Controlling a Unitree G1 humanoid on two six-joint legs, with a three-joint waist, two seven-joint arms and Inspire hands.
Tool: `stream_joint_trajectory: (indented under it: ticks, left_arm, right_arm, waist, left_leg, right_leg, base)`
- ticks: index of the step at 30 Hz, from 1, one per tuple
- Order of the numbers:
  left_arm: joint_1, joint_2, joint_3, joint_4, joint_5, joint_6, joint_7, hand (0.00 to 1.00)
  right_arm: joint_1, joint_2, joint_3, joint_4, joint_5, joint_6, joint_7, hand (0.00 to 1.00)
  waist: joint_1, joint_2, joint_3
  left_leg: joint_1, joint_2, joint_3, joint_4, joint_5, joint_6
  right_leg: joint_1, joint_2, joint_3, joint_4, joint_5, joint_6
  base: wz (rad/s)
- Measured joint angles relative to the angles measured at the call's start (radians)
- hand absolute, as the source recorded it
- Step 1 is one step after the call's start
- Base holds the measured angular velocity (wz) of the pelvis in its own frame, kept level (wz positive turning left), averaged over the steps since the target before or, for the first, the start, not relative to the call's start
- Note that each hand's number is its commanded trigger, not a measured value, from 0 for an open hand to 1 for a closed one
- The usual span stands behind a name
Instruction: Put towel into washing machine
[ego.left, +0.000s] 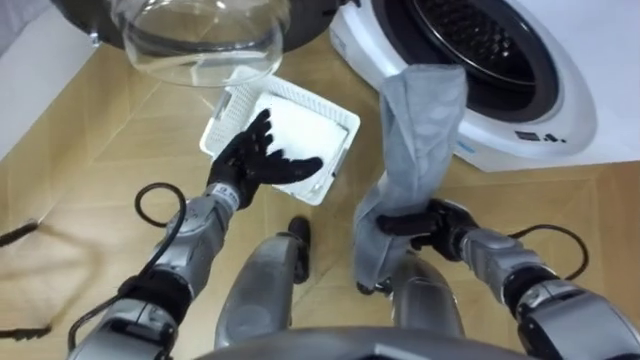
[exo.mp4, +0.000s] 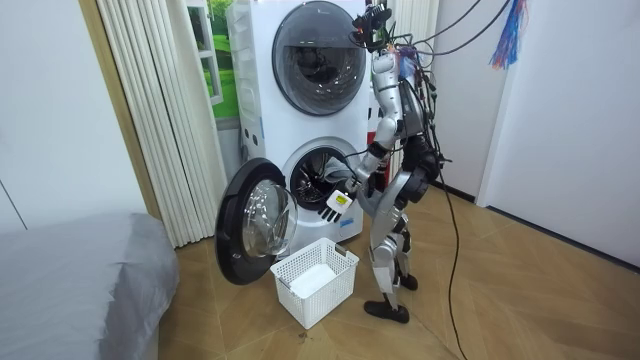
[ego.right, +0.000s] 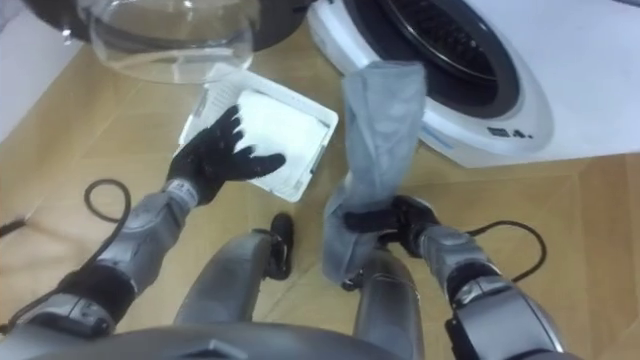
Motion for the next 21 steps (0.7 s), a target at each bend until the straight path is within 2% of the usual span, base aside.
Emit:
stream_joint_trajectory:
  ticks: [2, 3, 7, 9, 14, 16, 18, 19, 21]
  left_arm:
    - [0.001, -0.001, 0.0, 0.032, 0.022, 0.0, 0.0, 0.0]
    - [0.001, -0.002, -0.003, 0.044, 0.031, 0.0, 0.002, 0.0]
    - [0.004, -0.013, -0.027, 0.074, 0.049, 0.001, 0.019, 0.0]
    - [0.011, -0.021, -0.032, 0.079, 0.063, 0.001, 0.018, 0.0]
    - [0.037, -0.019, -0.032, 0.078, 0.071, 0.002, 0.017, 0.0]
    - [0.036, -0.015, -0.031, 0.075, 0.072, 0.002, 0.015, 0.0]
    - [0.038, 0.001, -0.029, 0.046, 0.088, 0.002, 0.011, 0.0]
    - [0.037, 0.007, -0.029, 0.042, 0.088, 0.002, 0.011, 0.0]
    - [0.043, 0.031, -0.029, 0.036, 0.087, 0.002, 0.011, 0.0]
  right_arm:
    - [-0.012, 0.005, -0.001, 0.021, 0.019, -0.001, 0.011, 1.0]
    - [-0.021, 0.003, 0.0, 0.035, 0.022, 0.0, 0.027, 1.0]
    - [-0.028, -0.006, 0.002, 0.04, 0.038, 0.025, 0.044, 1.0]
    - [-0.031, -0.01, 0.002, 0.048, 0.049, 0.029, 0.052, 1.0]
    - [-0.074, -0.026, 0.001, 0.112, 0.104, 0.033, 0.086, 1.0]
    - [-0.1, -0.052, -0.002, 0.123, 0.122, 0.047, 0.102, 1.0]
    - [-0.129, -0.09, -0.039, 0.123, 0.164, 0.05, 0.12, 1.0]
    - [-0.136, -0.095, -0.047, 0.124, 0.186, 0.051, 0.12, 1.0]
    - [-0.163, -0.103, -0.084, 0.126, 0.308, 0.066, 0.124, 1.0]
  waist:
    - [0.001, -0.001, 0.0011]
    - [0.0, -0.006, 0.0045]
    - [0.003, -0.019, 0.0132]
    - [0.007, -0.022, 0.0148]
    - [0.032, -0.025, 0.0149]
    - [0.034, -0.033, 0.0174]
    - [0.034, -0.041, 0.0191]
    - [0.034, -0.044, 0.0204]
    - [0.035, -0.065, 0.0208]
  left_leg:
    - [0.001, -0.004, -0.006, 0.0, 0.004, 0.001]
    - [-0.001, -0.016, -0.011, -0.002, 0.01, 0.002]
    - [-0.016, -0.02, -0.012, -0.005, 0.024, 0.011]
    - [-0.033, -0.02, -0.018, -0.004, 0.027, 0.014]
    - [-0.048, -0.038, -0.026, -0.002, 0.034, 0.019]
    - [-0.059, -0.055, -0.03, 0.0, 0.039, 0.023]
    - [-0.084, -0.07, -0.045, 0.016, 0.04, 0.024]
    - [-0.086, -0.071, -0.048, 0.018, 0.041, 0.025]
    - [-0.088, -0.073, -0.055, 0.031, 0.041, 0.025]
  right_leg:
    - [0.006, -0.005, -0.011, 0.001, 0.0, 0.0]
    - [0.005, -0.012, -0.014, 0.004, -0.001, -0.002]
    - [0.003, -0.033, -0.041, 0.007, -0.008, -0.001]
    - [0.001, -0.038, -0.062, 0.007, -0.009, 0.0]
    - [-0.018, -0.056, -0.066, 0.03, -0.014, 0.009]
    - [-0.037, -0.08, -0.07, 0.063, -0.03, 0.012]
    - [-0.056, -0.102, -0.087, 0.096, -0.044, 0.012]
    - [-0.056, -0.103, -0.091, 0.098, -0.045, 0.012]
    - [-0.052, -0.104, -0.096, 0.106, -0.049, 0.012]
  base:
    - [0.14]
    - [0.2]
    - [0.28]
    - [0.27]
    - [0.11]
    - [0.23]
    - [0.31]
    - [0.23]
    - [0.13]
